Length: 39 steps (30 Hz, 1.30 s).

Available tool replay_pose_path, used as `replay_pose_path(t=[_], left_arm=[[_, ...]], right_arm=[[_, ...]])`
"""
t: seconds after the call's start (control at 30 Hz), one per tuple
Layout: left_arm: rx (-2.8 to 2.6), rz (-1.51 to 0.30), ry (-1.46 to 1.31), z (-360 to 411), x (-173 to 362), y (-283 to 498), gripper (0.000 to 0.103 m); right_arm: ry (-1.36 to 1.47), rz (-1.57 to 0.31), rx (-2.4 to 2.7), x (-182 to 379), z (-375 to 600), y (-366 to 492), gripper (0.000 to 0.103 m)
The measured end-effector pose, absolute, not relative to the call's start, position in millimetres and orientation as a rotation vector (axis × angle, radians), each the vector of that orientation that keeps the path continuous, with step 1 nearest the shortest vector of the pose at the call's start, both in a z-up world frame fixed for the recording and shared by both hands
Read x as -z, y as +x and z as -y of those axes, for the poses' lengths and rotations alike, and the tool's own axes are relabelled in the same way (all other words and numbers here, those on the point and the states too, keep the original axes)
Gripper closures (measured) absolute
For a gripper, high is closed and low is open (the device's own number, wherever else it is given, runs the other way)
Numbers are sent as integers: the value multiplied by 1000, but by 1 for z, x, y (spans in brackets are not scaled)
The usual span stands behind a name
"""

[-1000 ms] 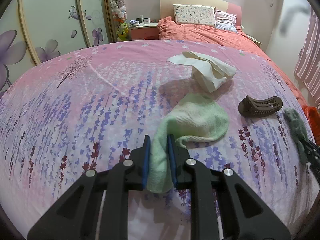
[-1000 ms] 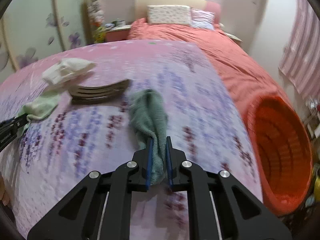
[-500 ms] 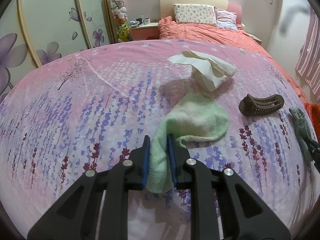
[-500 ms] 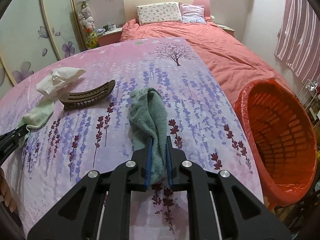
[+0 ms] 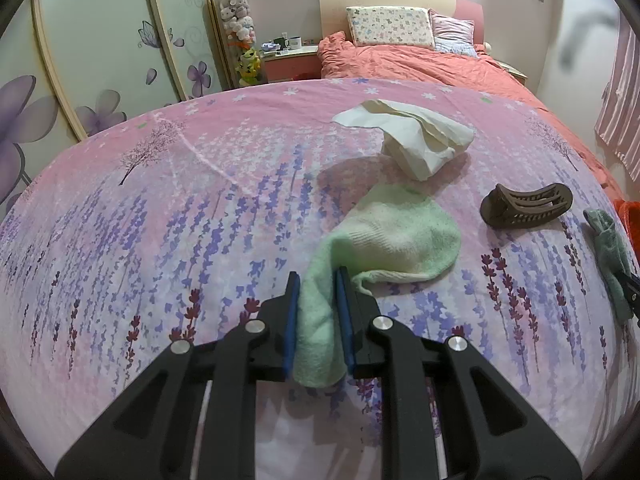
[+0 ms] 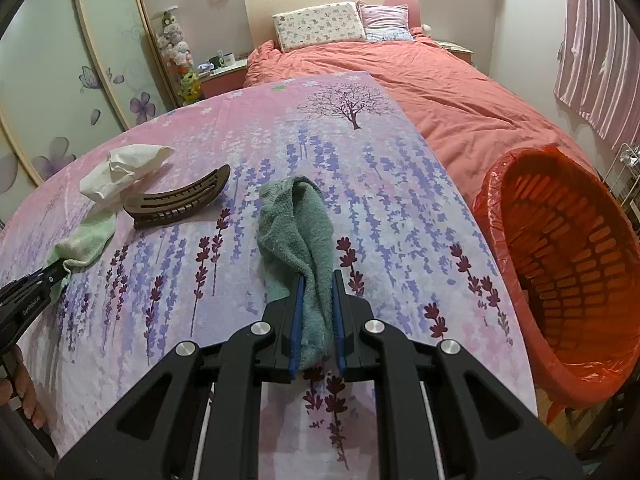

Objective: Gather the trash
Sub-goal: 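Lift both green socks off the bedspread with both tools, then carry both socks over the orange basket and open both tools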

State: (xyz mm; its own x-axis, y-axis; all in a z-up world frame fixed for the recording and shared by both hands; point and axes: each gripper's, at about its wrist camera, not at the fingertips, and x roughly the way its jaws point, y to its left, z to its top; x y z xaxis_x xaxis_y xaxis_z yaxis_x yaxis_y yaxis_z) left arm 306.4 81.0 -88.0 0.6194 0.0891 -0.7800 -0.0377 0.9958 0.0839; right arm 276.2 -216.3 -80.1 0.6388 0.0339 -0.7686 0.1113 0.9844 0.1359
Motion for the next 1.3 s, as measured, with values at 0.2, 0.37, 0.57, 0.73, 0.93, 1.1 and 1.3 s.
replay_pose_path(t=[0.2, 0.37, 0.57, 0.73, 0.93, 1.1, 1.3], left_arm=[[-72, -900, 56, -80, 88, 306, 83], [-72, -900, 54, -80, 88, 306, 83], [-72, -900, 55, -80, 88, 306, 83], [-54, -897, 53, -80, 87, 306, 91], [41, -858, 7, -85, 72, 286, 94], [93, -760, 23, -79, 29, 262, 94], [153, -683, 21, -56, -15, 238, 94]], right_arm=[[181, -878, 42, 81, 217, 276, 90], [181, -877, 42, 81, 217, 276, 90], [184, -877, 40, 81, 217, 276, 90], [164, -877, 50, 80, 215, 276, 90], [177, -861, 33, 70, 210, 261, 95], [181, -775, 14, 34, 214, 241, 95], [204, -698, 10, -6, 223, 219, 95]])
